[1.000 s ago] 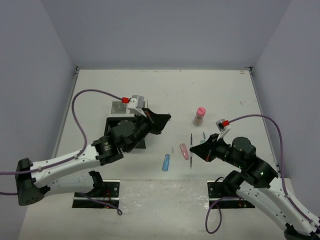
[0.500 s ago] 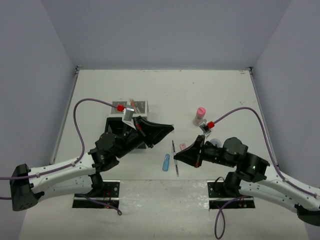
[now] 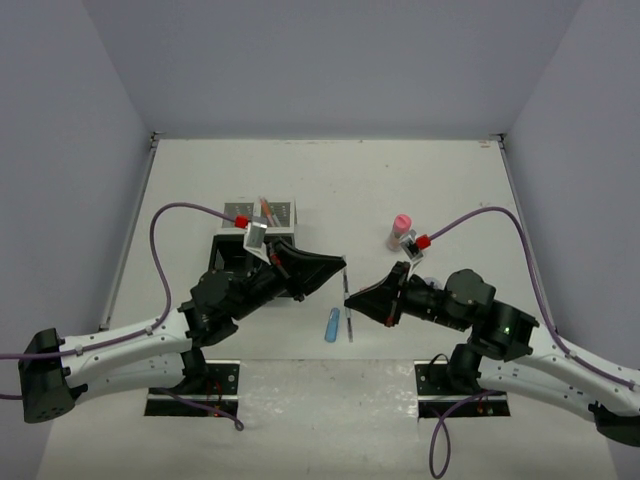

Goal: Sort the stationery into containers
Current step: Close the pen cap on the pen.

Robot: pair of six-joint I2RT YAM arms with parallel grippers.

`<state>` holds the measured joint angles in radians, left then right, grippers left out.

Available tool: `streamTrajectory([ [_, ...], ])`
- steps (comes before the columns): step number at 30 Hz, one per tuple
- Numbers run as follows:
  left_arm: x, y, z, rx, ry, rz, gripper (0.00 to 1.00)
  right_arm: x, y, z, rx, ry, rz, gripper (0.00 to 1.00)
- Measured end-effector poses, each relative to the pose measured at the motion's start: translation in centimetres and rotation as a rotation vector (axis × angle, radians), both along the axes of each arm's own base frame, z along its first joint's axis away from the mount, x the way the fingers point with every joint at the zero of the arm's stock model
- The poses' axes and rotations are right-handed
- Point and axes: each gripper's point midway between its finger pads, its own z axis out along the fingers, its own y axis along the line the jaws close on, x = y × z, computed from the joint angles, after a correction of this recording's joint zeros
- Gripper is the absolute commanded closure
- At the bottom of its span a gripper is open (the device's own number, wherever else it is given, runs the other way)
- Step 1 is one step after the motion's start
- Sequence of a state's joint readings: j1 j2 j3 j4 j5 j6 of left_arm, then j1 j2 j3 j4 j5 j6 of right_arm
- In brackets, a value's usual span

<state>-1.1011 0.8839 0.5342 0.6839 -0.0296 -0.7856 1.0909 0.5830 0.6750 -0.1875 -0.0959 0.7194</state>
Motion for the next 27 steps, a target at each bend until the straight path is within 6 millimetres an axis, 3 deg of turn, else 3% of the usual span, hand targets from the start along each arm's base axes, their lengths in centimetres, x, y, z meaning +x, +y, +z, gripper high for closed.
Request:
streamTrajectory([
  [27,0.4,0.4,0.3,-0.039,0.000,0.030,1.00,-1.3,0.6,0.4,0.018,-0.004,0.057,1.00],
])
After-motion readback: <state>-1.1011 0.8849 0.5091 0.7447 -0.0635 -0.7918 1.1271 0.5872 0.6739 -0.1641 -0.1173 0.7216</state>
